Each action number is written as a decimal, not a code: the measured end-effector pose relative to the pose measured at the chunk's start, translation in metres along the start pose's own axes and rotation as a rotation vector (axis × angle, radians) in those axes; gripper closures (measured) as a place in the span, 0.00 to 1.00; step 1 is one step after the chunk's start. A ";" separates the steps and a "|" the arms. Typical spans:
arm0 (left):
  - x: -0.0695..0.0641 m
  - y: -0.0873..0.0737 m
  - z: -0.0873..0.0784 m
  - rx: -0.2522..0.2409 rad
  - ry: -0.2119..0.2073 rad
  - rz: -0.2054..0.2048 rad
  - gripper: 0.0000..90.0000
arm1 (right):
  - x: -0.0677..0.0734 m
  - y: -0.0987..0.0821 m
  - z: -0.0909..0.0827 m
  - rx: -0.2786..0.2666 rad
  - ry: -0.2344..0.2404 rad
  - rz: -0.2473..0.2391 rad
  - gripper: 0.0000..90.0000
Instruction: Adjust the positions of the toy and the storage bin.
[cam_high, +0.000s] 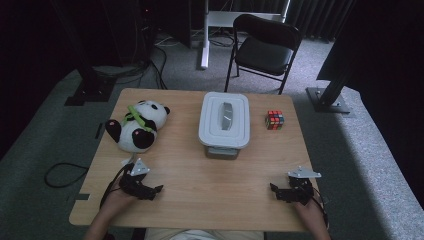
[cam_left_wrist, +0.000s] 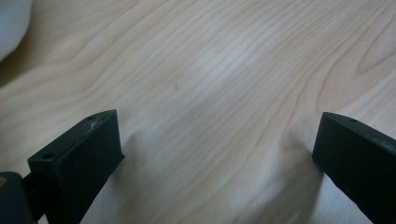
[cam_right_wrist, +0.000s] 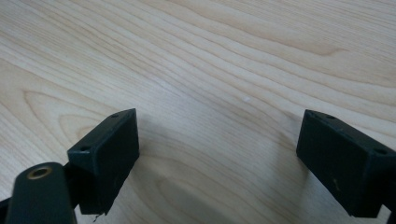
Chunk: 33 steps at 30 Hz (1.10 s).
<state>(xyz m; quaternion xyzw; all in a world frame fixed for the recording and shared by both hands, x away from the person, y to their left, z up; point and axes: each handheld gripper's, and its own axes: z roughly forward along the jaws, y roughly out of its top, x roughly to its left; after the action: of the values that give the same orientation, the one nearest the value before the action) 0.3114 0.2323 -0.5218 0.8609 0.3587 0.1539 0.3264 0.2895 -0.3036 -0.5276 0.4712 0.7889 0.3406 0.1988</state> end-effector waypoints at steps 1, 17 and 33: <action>0.000 0.003 0.002 -0.003 -0.001 0.003 0.02 | 0.001 0.001 0.001 0.001 -0.004 0.001 0.14; 0.004 0.029 0.018 -0.027 -0.019 0.010 0.02 | 0.013 0.023 0.017 -0.009 -0.010 -0.023 0.15; 0.008 0.068 0.047 -0.029 -0.049 0.022 0.02 | 0.000 0.062 0.042 -0.071 -0.021 -0.008 0.15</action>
<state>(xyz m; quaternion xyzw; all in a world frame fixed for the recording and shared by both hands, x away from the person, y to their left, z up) 0.3755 0.1810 -0.5107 0.8633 0.3390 0.1416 0.3459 0.3542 -0.2685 -0.5116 0.4643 0.7762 0.3626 0.2247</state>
